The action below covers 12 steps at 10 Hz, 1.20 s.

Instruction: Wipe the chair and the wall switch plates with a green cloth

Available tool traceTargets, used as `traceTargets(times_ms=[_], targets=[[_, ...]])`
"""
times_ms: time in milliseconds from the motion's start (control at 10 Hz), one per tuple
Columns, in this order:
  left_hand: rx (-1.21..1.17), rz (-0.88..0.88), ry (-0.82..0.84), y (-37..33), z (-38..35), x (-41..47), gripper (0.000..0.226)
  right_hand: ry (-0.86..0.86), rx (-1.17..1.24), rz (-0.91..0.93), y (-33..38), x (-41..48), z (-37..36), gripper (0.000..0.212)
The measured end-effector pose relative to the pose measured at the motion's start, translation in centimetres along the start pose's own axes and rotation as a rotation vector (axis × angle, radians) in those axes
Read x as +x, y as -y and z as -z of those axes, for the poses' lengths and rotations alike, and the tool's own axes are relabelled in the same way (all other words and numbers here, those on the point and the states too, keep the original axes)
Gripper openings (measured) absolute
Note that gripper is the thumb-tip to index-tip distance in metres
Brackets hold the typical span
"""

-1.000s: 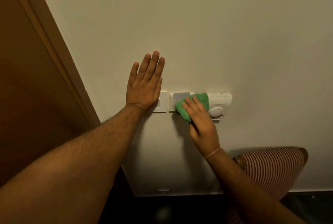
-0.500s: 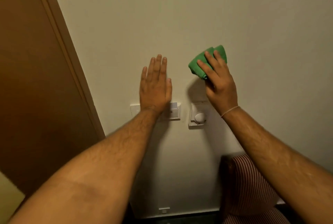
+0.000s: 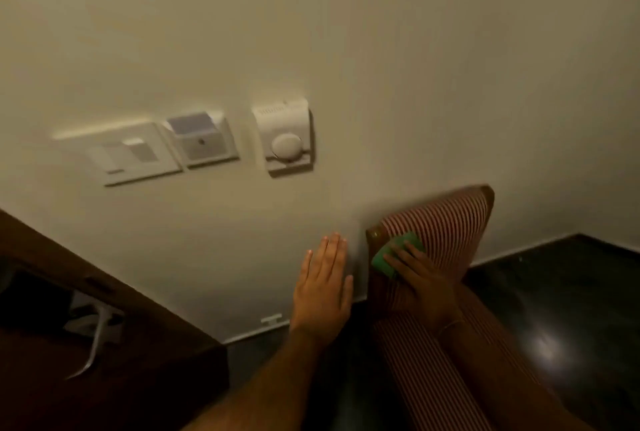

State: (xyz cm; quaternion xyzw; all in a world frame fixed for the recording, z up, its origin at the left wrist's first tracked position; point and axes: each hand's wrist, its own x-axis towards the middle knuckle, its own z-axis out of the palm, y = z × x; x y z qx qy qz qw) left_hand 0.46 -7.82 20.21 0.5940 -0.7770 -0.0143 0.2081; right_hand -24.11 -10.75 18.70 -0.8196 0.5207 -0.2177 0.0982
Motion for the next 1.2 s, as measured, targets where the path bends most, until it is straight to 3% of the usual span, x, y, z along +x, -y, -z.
traceTargets(times_ms=[100,300,400,600,700,800,900,1000,1200], targets=[[-0.058,0.017,0.153,0.0,-6.3,-3.0,0.068,0.089,0.045,-0.181,-4.6,-5.7,-6.2,0.061],[-0.029,0.014,0.38,0.7,-16.5,-7.8,0.072,0.206,0.022,-0.426,-12.2,-12.5,-15.9,0.041],[-0.008,-0.009,0.453,1.6,-19.6,-8.8,0.072,0.272,0.0,-0.607,-14.2,-13.3,-19.5,0.047],[0.015,0.038,0.505,3.3,-23.8,-10.4,0.07,0.341,0.09,-0.634,-17.0,-13.4,-26.3,0.05],[0.059,0.029,0.581,3.6,-24.5,-10.5,0.072,0.434,0.1,-0.723,-17.2,-13.2,-27.6,0.054],[0.079,0.044,0.618,3.2,-24.3,-10.3,0.073,0.631,0.048,-0.746,-16.3,-13.5,-27.7,0.068],[0.054,0.071,0.644,2.7,-23.8,-9.6,0.074,0.816,-0.042,-0.701,-15.6,-13.8,-26.8,0.09],[0.071,0.066,0.624,2.0,-23.8,-9.2,0.075,0.876,-0.081,-0.669,-15.2,-13.3,-25.2,0.092],[0.104,0.066,0.527,1.0,-19.6,-7.3,0.076,0.632,-0.139,-0.597,-12.4,-11.3,-19.5,0.08]])
